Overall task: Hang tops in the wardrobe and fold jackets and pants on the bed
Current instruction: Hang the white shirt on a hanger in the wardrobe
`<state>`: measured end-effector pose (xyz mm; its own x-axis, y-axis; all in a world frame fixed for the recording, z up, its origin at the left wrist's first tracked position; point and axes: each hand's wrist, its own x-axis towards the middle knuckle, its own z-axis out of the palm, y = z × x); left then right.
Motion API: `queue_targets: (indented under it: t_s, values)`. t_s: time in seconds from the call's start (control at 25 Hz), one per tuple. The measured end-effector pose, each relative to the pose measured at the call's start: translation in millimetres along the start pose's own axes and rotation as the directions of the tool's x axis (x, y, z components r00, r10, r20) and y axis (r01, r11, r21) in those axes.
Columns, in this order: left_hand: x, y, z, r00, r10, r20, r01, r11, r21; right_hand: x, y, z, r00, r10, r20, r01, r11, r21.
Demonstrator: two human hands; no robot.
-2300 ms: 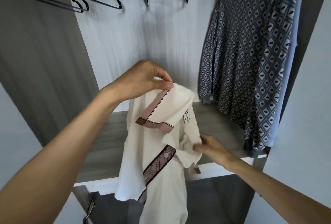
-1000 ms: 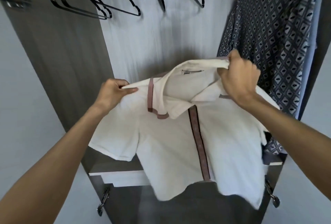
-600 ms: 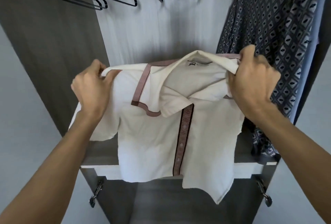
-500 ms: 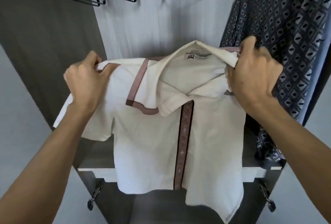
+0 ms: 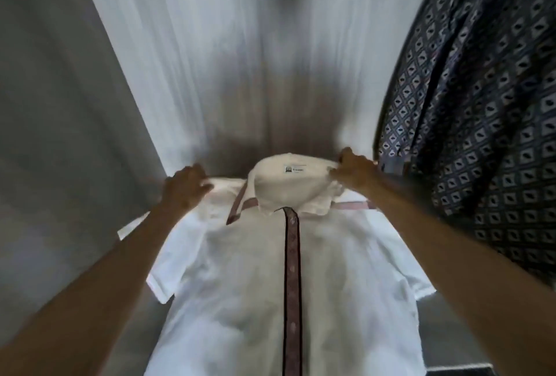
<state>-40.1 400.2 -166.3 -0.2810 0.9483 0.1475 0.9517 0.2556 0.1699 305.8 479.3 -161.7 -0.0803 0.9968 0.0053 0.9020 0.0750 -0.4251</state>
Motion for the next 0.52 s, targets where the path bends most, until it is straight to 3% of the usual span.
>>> queue_targets:
  t_s: [0.08,0.12,0.16,0.28,0.4,0.52]
  values:
    - [9,-6,50,0.985,-0.009,0.170,0.009,1.000,-0.003,9,37,45,0.969,0.016,0.247,-0.108,0.925,0.363]
    - [14,0,68,0.982,0.030,0.185,-0.015,0.997,-0.082,11,58,61,0.959,0.025,0.281,-0.146,0.897,0.418]
    - [16,12,80,0.979,0.083,0.187,-0.047,0.981,-0.189,12,82,75,0.958,0.040,0.284,-0.158,0.899,0.409]
    - [16,82,93,0.951,0.193,0.241,-0.045,0.859,-0.511,7,140,87,0.978,0.152,0.140,-0.175,0.969,0.173]
    - [22,161,103,0.908,0.297,0.297,-0.127,0.868,-0.480,-2,147,83,0.982,0.100,0.163,-0.133,0.969,0.209]
    - [16,213,128,0.845,0.265,0.465,-0.082,0.923,-0.377,-4,140,89,0.980,-0.030,0.195,-0.008,0.981,0.193]
